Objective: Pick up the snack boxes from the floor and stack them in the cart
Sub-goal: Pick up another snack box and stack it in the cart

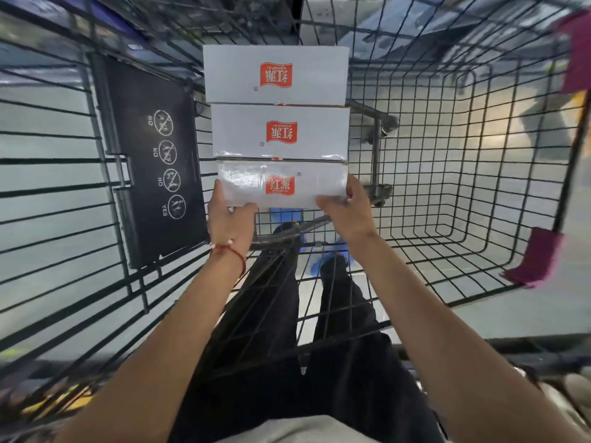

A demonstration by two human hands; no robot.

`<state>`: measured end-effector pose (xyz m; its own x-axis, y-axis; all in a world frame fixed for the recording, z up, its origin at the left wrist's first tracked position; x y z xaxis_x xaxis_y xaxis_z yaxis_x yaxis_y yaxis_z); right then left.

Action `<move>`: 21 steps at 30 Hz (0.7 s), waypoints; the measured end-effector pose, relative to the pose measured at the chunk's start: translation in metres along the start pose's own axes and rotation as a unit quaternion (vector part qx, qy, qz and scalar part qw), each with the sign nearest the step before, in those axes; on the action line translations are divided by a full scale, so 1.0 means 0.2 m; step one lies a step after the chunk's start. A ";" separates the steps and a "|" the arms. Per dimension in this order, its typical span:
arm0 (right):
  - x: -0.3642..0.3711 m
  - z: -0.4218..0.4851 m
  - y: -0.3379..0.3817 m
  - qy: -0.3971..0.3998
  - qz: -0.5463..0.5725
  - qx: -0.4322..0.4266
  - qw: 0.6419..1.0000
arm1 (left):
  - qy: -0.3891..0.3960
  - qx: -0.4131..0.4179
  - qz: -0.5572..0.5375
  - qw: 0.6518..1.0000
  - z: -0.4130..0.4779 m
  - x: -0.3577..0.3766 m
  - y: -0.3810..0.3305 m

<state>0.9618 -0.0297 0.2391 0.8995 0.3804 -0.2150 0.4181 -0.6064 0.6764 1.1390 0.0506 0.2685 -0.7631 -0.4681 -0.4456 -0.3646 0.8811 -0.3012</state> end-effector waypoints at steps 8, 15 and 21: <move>-0.32 -0.40 0.08 -0.052 0.101 -0.054 0.992 | 0.048 0.024 0.042 0.998 -0.24 0.03 -0.02; -0.79 -0.87 -0.02 -0.154 0.193 -0.150 0.957 | 0.120 0.126 0.021 0.984 -0.71 0.25 0.02; -1.24 -1.30 -0.16 -0.245 0.248 -0.216 0.912 | 0.192 0.239 0.066 0.949 -1.31 0.50 0.09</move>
<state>0.6915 0.0776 0.4537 0.9575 -0.2874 -0.0238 -0.0503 -0.2474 0.9676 0.9164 0.0366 0.4393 -0.9571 -0.2162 -0.1929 -0.0388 0.7555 -0.6540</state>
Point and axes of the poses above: each hand's wrist, its own z-axis towards the middle knuckle, its own x-axis out of the palm, y = z × x, the point moved 2 cm from there along z, towards the middle knuckle, and after that the axes turned 13 degrees about -x, right-handed, at the moved point
